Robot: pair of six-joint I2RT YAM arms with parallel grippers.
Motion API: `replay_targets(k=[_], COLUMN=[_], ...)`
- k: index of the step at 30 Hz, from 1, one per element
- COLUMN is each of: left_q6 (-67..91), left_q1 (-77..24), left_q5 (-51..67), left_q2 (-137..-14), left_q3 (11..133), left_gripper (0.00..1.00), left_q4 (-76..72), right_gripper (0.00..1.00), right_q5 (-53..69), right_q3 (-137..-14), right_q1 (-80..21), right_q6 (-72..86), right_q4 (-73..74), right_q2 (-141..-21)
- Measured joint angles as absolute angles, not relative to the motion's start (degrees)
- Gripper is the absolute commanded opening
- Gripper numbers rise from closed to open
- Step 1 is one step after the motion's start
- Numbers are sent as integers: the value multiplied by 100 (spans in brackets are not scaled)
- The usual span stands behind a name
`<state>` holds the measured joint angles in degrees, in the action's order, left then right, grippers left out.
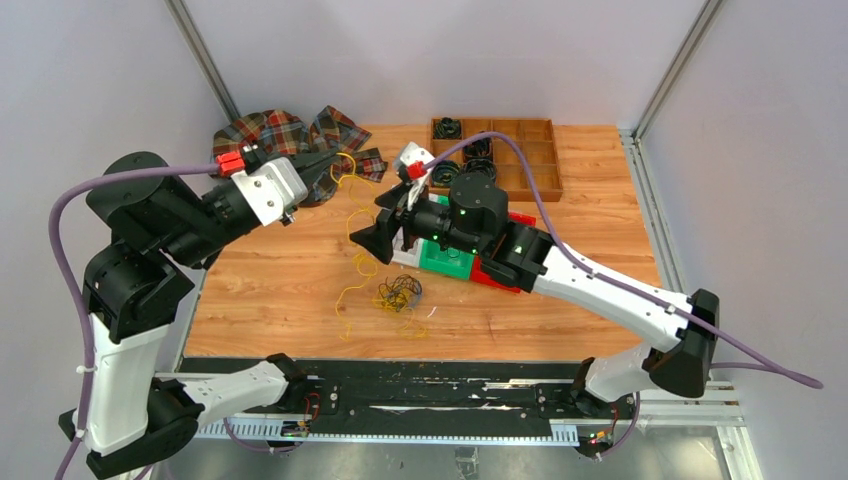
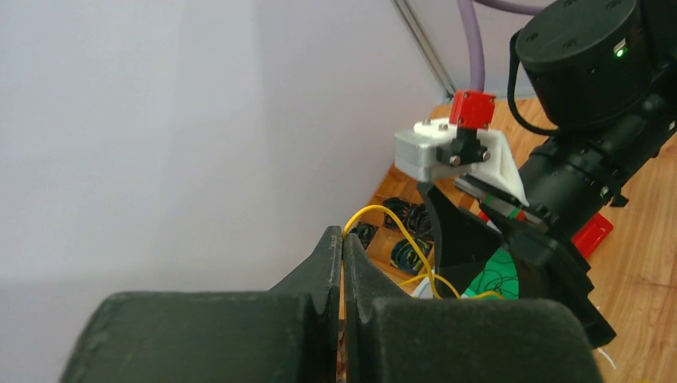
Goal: Untangle the cables
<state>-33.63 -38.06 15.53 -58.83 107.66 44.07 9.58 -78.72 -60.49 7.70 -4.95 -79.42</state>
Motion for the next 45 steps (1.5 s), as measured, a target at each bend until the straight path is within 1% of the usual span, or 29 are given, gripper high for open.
replay_targets(k=[10, 15, 21, 23, 27, 31, 35, 40, 42, 43, 45], left_q6=[-3363, -3369, -3365, -3350, -3345, -3345, -3345, -3343, -3343, -3343, -3343], left_q1=[-3806, -3806, -3806, -3806, -3806, -3809, -3809, -3806, -3806, -3809, -3806], left_q5=[1616, 1634, 1643, 1658, 1675, 1678, 1682, 1682, 1682, 1684, 1693], left_q2=[-5876, -5874, -5870, -5867, -5863, -5876, -5922, -5961, -5977, -5986, -5996], left_q3=[10807, 10812, 10860, 10888, 10897, 10897, 10962, 11052, 11107, 11142, 11190], left_gripper=[0, 0, 0, 0, 0, 0, 0, 0, 0, 0, 0], left_q4=[4440, 4442, 4477, 4475, 4477, 4477, 4491, 4504, 4515, 4517, 4512], right_gripper=[79, 79, 80, 82, 82, 83, 83, 83, 81, 78, 65], right_q5=[1332, 1125, 478, 432, 344, 495, 751, 784, 738, 714, 652], right_q3=[-7988, -8014, -7852, -7826, -7703, -7699, -7719, -7811, -7988, -8095, -8315], right_q1=[-6241, -6241, -6191, -6136, -6066, -6066, -6066, -6093, -6130, -6160, -6217], right_q6=[1098, 1114, 1070, 1046, 982, 1011, 1125, 1177, 1166, 1155, 1151], right_q4=[-657, -657, -222, -110, 36, 54, 82, 167, 185, 187, 180], right_q2=[-8396, -8377, -7826, -7588, -7015, -6796, -7011, -7507, -7734, -7846, -8062])
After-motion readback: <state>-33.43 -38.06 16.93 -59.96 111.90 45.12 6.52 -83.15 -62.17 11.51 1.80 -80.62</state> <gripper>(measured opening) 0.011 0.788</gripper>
